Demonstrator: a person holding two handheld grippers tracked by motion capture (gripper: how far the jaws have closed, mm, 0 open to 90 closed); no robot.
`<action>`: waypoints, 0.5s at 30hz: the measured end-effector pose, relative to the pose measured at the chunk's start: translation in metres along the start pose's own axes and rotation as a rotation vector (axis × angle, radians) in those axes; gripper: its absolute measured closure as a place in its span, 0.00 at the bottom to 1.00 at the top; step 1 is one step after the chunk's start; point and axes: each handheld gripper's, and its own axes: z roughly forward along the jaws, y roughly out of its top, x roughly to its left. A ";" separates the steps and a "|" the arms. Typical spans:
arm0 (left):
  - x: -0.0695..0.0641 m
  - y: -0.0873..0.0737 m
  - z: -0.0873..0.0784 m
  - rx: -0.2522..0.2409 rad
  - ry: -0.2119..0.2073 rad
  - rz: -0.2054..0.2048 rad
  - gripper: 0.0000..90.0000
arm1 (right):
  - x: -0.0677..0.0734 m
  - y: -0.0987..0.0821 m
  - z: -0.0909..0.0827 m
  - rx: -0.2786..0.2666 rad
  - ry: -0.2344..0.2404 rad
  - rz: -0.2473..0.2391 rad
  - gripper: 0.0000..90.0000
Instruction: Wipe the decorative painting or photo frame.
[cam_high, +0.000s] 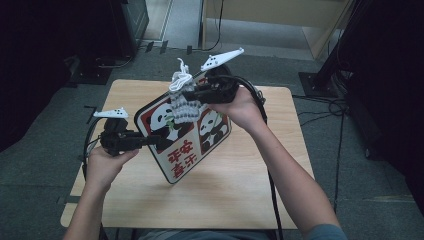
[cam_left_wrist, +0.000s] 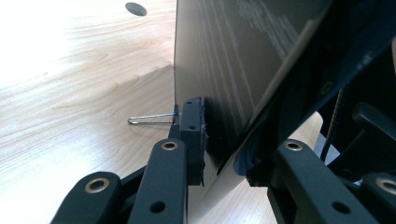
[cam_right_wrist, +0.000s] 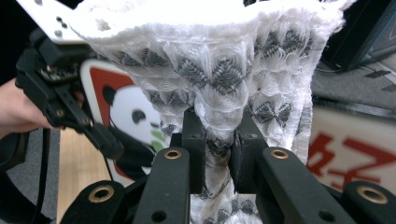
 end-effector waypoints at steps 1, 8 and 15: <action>0.000 0.000 0.000 -0.001 -0.001 0.000 0.82 | 0.002 0.003 0.001 0.001 -0.004 -0.005 0.89; 0.001 0.000 0.000 -0.002 -0.003 0.001 0.83 | 0.004 0.008 0.017 0.035 -0.022 -0.021 0.88; 0.001 0.000 0.000 -0.001 -0.003 0.002 0.83 | 0.003 0.003 0.021 0.036 -0.021 -0.028 0.88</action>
